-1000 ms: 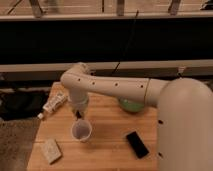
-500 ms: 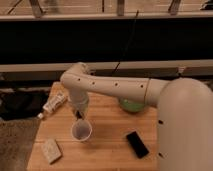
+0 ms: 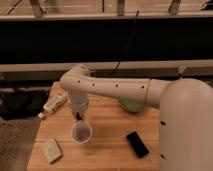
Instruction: Place the pepper in the ceramic cup
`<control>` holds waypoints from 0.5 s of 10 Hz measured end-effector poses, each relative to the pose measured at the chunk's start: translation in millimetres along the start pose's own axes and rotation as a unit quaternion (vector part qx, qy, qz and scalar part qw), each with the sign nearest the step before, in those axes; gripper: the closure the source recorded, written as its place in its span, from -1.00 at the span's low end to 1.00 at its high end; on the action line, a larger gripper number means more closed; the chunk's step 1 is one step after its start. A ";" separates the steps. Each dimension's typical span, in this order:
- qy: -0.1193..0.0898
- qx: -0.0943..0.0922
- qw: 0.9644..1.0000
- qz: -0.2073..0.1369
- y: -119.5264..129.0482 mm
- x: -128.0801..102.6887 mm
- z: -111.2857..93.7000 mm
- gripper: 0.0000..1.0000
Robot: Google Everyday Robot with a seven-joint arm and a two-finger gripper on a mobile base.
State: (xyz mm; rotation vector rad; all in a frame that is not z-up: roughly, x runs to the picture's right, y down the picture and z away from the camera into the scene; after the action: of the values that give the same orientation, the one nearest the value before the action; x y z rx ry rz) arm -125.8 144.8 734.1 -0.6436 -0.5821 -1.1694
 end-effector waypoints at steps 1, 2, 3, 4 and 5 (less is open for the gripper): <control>0.005 0.002 1.000 0.001 -1.3 9.1 -4.3 0.98; 0.010 0.003 1.000 0.000 -3.1 16.7 -8.1 0.98; 0.014 0.004 1.000 0.000 -3.3 20.2 -11.5 0.98; 0.019 0.005 1.000 0.002 -0.9 23.4 -16.2 0.98; 0.022 0.006 1.000 0.002 2.1 24.5 -19.9 0.98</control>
State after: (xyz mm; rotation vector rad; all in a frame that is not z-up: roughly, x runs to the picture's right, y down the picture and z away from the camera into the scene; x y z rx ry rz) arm -115.1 115.3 737.6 -0.6068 -0.5499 -1.1724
